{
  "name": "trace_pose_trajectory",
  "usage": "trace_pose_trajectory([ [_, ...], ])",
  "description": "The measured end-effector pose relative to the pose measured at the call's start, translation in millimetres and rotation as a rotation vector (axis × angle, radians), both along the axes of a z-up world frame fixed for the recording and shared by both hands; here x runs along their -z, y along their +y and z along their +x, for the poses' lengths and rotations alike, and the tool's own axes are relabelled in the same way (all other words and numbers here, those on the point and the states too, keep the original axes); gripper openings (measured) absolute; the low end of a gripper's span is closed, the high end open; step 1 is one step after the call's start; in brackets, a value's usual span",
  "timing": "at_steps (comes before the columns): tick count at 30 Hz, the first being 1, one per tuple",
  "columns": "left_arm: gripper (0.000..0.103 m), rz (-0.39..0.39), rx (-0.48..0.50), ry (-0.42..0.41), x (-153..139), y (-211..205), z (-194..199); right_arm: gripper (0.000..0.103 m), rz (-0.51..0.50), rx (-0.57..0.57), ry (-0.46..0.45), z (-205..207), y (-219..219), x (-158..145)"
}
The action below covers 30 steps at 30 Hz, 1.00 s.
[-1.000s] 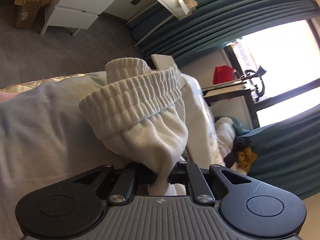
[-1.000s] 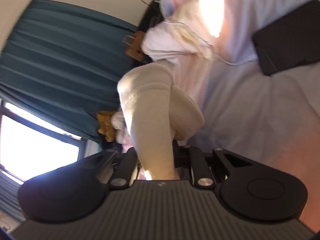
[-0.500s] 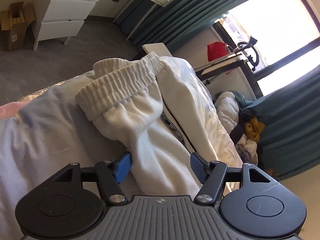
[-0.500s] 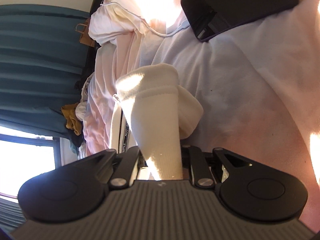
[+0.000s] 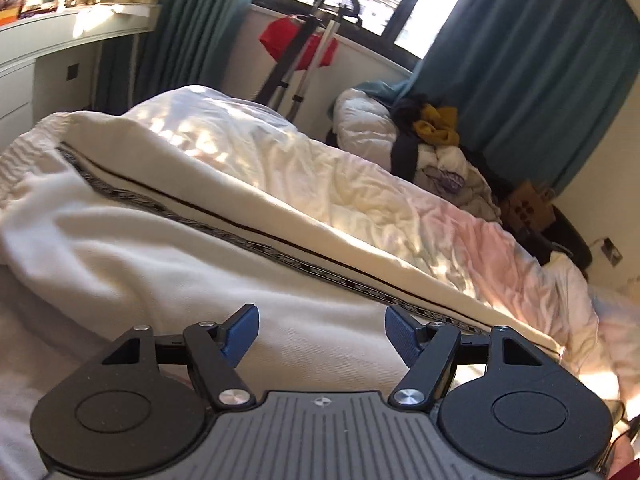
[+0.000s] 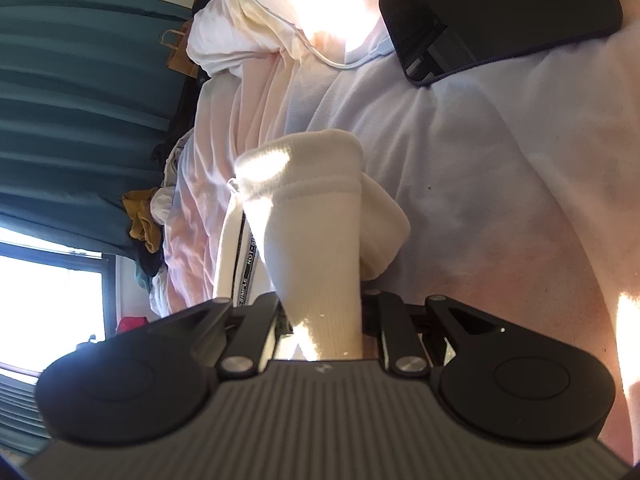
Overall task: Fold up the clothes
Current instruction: 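Release the waistband with the left gripper and pull back, then lower the held cuff onto the folded pants and open the right gripper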
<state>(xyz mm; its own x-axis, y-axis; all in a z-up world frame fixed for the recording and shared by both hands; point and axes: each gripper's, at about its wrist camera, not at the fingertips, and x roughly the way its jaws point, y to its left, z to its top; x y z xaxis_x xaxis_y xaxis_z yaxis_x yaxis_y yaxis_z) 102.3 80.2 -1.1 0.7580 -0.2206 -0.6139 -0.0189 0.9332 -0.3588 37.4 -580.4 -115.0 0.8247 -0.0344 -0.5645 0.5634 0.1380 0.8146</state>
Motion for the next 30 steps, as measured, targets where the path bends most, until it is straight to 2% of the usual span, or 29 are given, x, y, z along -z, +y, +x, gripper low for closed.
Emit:
trace_pose_trajectory([
  [5,0.071,0.166,0.083,-0.006,18.2,-56.4,20.4,0.015,0.017,0.005,-0.008,-1.0,-1.1,4.9],
  [8,0.071,0.233,0.110,-0.014,34.7,-72.7,29.4,0.015,0.041,0.010,-0.013,-2.1,-2.7,10.0],
  [15,0.070,0.277,0.146,0.030,74.4,-68.0,48.3,0.015,-0.005,0.005,0.010,2.6,0.7,5.0],
  [22,0.070,0.298,0.184,0.036,84.9,-66.4,54.5,0.015,-0.217,-0.036,0.028,11.8,15.3,-32.4],
  [30,0.069,0.244,0.186,0.043,77.1,-55.0,57.4,0.015,-0.572,-0.136,-0.048,31.0,66.0,-107.1],
])
